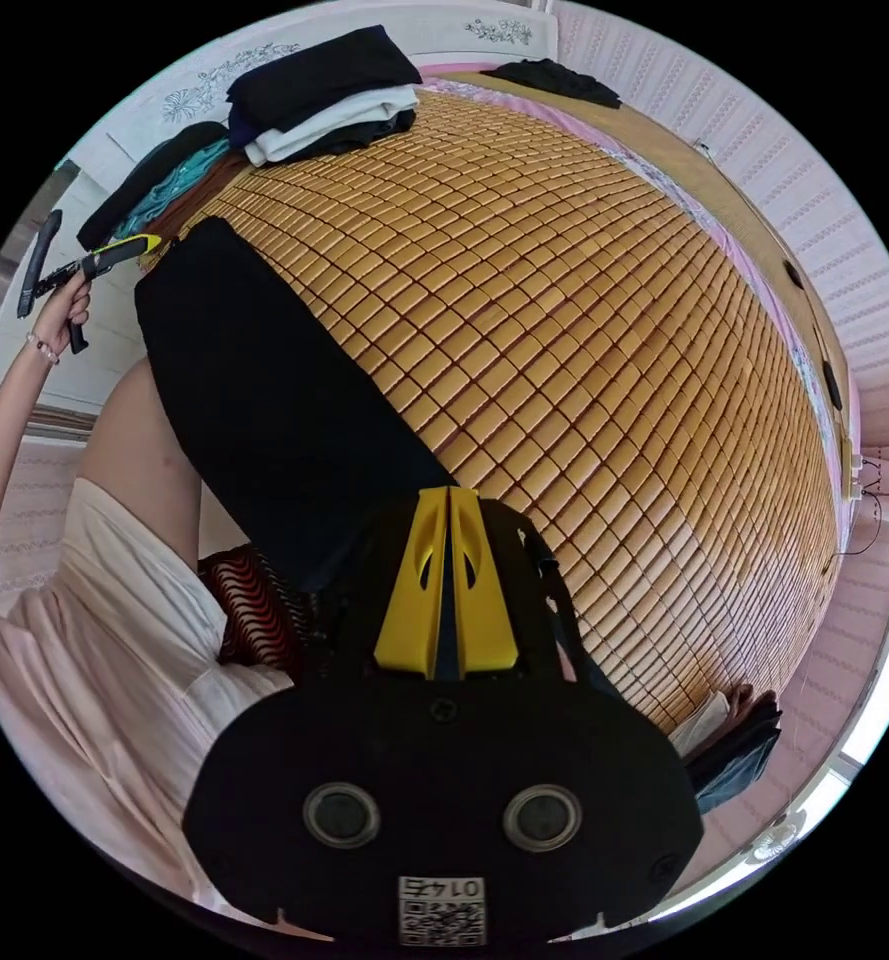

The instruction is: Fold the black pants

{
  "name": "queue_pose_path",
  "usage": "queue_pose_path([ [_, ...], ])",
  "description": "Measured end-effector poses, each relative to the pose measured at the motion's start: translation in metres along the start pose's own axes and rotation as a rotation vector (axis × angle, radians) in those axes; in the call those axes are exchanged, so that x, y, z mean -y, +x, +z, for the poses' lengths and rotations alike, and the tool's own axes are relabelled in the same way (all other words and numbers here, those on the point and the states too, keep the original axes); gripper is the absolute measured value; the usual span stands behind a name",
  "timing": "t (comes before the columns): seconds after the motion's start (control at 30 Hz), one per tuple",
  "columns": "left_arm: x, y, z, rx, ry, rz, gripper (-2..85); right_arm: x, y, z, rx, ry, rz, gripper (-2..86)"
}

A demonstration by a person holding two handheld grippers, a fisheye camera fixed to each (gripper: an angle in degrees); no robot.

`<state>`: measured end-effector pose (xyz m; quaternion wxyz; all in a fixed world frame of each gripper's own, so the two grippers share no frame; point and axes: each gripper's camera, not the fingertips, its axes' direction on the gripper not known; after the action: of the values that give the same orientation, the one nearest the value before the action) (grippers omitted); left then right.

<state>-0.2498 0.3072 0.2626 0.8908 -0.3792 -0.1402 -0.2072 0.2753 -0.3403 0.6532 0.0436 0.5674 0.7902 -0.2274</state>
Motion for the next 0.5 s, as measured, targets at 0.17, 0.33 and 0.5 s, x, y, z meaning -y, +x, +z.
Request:
queue_pose_path([
  [0.17, -0.037, 0.12, -0.009, -0.245, -0.012, 0.454, -0.8, 0.012, -0.03, 0.027, 0.001, -0.076, -0.084, -0.3],
  [0.33, -0.09, 0.267, 0.027, -0.484, -0.162, 0.784, -0.9, 0.065, -0.05, 0.063, -0.015, -0.221, -0.095, -0.4],
  [0.5, -0.116, 0.347, 0.066, -0.321, -0.247, 0.955, -0.9, 0.09, -0.063, 0.07, -0.054, -0.286, -0.203, -0.5],
])
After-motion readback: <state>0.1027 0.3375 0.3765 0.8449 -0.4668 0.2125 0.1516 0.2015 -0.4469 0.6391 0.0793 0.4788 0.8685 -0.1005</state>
